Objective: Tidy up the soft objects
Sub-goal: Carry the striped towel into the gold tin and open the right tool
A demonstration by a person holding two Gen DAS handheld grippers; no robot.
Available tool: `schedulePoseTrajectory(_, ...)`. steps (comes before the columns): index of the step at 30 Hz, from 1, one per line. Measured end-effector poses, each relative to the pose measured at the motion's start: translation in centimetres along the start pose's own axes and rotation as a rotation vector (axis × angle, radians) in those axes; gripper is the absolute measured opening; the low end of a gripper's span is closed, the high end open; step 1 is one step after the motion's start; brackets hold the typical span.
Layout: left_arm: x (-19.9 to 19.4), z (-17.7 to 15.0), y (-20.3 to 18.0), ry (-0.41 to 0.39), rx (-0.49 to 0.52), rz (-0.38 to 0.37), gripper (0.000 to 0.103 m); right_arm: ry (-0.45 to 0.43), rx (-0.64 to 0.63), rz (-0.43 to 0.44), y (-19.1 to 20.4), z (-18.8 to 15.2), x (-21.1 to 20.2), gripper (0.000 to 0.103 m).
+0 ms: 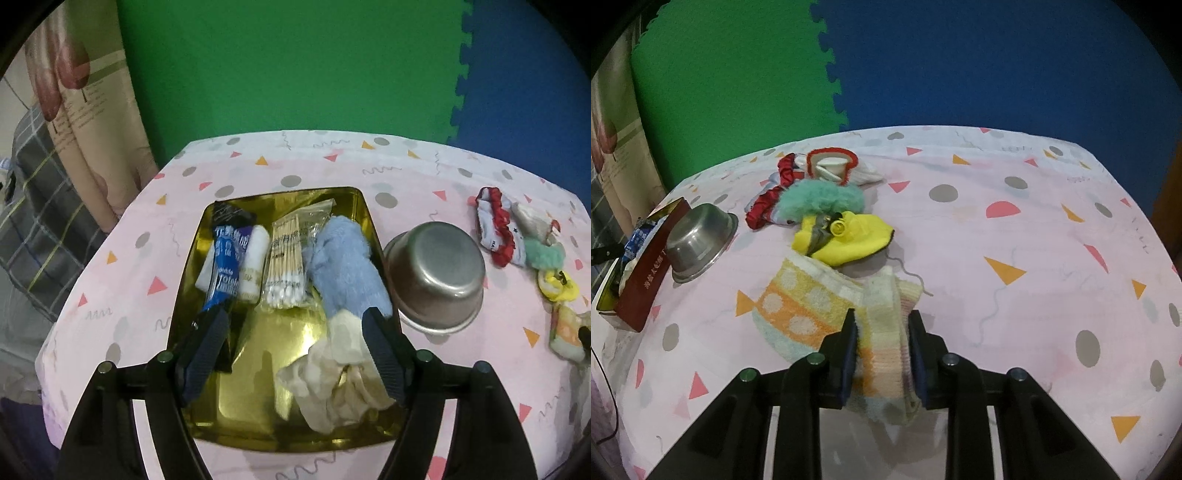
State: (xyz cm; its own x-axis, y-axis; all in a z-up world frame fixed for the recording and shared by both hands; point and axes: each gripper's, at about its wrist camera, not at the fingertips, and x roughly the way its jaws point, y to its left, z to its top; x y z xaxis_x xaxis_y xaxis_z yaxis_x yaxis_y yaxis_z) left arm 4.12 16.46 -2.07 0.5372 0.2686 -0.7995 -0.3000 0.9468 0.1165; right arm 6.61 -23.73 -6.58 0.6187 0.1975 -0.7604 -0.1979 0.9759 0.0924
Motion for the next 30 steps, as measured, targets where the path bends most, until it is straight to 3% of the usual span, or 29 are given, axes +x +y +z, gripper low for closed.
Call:
schedulePoseTrajectory(5, -0.3, -0.7, 1.6, 0.021, -0.099, -0.044, 0.076, -0.003, -0.024, -0.007, 1.2, 0.5, -1.1, 0.025)
schedulePoseTrajectory(14, -0.1, -2.3, 5.1, 0.025, -0.205, -0.013, 0.076, -0.028, -0.069, 0.030, 4.5, 1.9, -3.7, 0.024)
schedulePoseTrajectory(19, -0.5, -2.5, 6.2, 0.012, -0.220, 0.003, 0.076, -0.017, -0.081, 0.094, 6.9, 3.0, -4.0, 0.024)
schedulePoseTrajectory(23, -0.6, -2.8, 6.7, -0.003, -0.218, 0.059, 0.077, -0.012, -0.093, 0.135, 9.1, 3.9, -3.9, 0.024)
schedulePoseTrajectory(30, -0.5, -2.7, 7.4, 0.006, -0.229, 0.054, 0.081, -0.013, -0.124, 0.232, 14.6, 5.9, -2.9, 0.024)
